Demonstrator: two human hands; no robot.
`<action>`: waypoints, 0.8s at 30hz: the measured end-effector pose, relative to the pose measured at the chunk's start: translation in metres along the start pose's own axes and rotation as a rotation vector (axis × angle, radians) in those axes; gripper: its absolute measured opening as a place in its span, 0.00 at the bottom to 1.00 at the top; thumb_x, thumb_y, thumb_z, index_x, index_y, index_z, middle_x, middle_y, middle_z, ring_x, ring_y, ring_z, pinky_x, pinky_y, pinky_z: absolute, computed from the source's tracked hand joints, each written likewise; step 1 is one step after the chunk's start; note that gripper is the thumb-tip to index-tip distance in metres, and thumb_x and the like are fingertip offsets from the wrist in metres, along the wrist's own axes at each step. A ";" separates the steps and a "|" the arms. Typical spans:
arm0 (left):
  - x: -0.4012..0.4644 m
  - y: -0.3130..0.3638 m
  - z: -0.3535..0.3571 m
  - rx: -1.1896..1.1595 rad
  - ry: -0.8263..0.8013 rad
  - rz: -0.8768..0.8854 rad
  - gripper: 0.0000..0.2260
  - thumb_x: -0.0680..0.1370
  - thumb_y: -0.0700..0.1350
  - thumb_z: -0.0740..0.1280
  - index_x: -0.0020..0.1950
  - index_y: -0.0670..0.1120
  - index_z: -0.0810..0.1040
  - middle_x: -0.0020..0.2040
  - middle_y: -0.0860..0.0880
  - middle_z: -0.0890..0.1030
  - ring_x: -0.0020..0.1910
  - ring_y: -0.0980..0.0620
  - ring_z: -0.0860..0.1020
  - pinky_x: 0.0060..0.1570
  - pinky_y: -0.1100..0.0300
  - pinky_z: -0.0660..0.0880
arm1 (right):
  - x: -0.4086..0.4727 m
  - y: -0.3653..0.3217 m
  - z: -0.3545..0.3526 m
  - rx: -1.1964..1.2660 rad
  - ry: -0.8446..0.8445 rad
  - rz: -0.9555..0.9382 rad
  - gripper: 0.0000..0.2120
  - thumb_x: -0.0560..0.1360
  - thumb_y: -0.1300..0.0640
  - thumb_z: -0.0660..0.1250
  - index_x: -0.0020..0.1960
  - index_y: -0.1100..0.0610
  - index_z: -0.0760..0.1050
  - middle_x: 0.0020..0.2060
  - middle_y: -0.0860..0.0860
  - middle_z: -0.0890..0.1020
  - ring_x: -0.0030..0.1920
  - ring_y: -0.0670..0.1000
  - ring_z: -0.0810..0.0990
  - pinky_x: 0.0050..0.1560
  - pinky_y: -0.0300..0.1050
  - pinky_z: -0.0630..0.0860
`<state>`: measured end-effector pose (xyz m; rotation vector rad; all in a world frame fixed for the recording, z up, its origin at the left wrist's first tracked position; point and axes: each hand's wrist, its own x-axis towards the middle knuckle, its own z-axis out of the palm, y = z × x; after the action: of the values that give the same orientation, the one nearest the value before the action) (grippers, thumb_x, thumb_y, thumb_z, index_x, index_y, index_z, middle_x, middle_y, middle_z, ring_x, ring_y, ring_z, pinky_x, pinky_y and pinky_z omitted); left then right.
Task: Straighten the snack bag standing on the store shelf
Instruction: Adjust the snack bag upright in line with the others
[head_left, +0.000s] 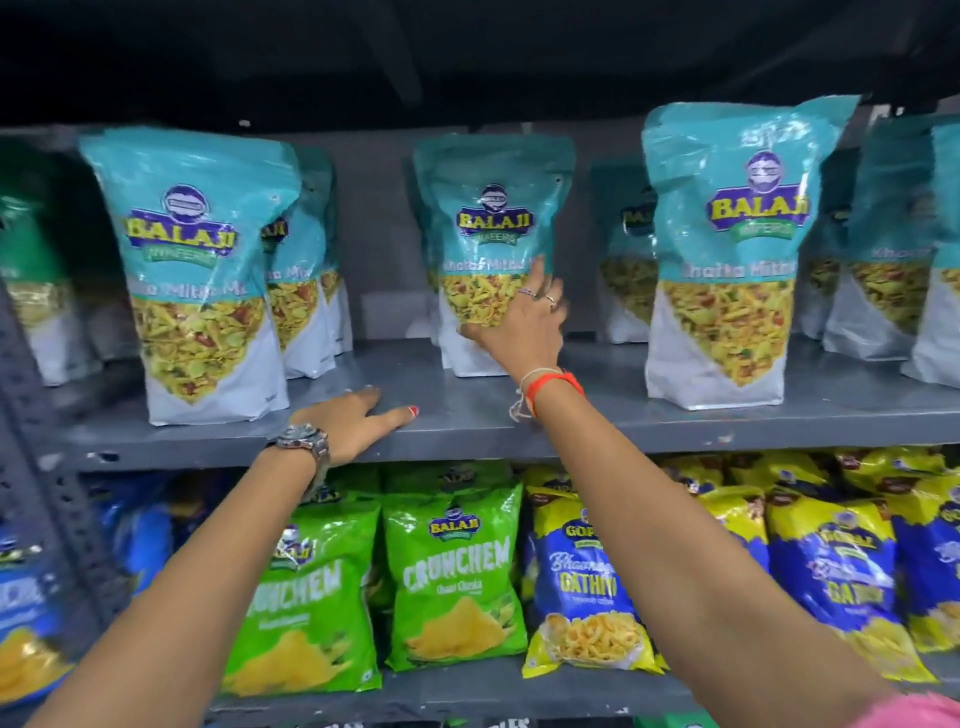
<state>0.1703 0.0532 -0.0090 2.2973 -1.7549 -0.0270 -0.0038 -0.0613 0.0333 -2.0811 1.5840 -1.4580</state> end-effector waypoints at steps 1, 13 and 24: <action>0.002 -0.003 0.000 0.009 -0.007 0.014 0.46 0.63 0.74 0.47 0.74 0.48 0.59 0.76 0.48 0.60 0.74 0.48 0.60 0.71 0.49 0.59 | 0.003 -0.004 0.005 0.000 -0.011 0.028 0.61 0.62 0.39 0.77 0.77 0.58 0.41 0.74 0.64 0.54 0.72 0.68 0.57 0.67 0.63 0.65; 0.002 -0.006 0.004 0.148 0.055 0.108 0.40 0.70 0.72 0.45 0.74 0.47 0.60 0.76 0.50 0.60 0.74 0.48 0.60 0.70 0.49 0.60 | 0.000 -0.017 0.028 -0.092 0.079 0.107 0.59 0.62 0.43 0.78 0.77 0.54 0.42 0.72 0.63 0.60 0.66 0.65 0.68 0.57 0.59 0.75; -0.003 -0.004 0.001 0.155 0.066 0.096 0.38 0.71 0.70 0.45 0.69 0.46 0.67 0.72 0.46 0.69 0.70 0.46 0.67 0.64 0.49 0.65 | -0.044 -0.024 -0.007 -0.064 0.085 0.078 0.59 0.61 0.45 0.79 0.77 0.52 0.43 0.69 0.63 0.62 0.65 0.66 0.68 0.58 0.59 0.74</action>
<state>0.1729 0.0564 -0.0110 2.2855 -1.8921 0.2076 0.0080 -0.0124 0.0256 -1.9913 1.7443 -1.5068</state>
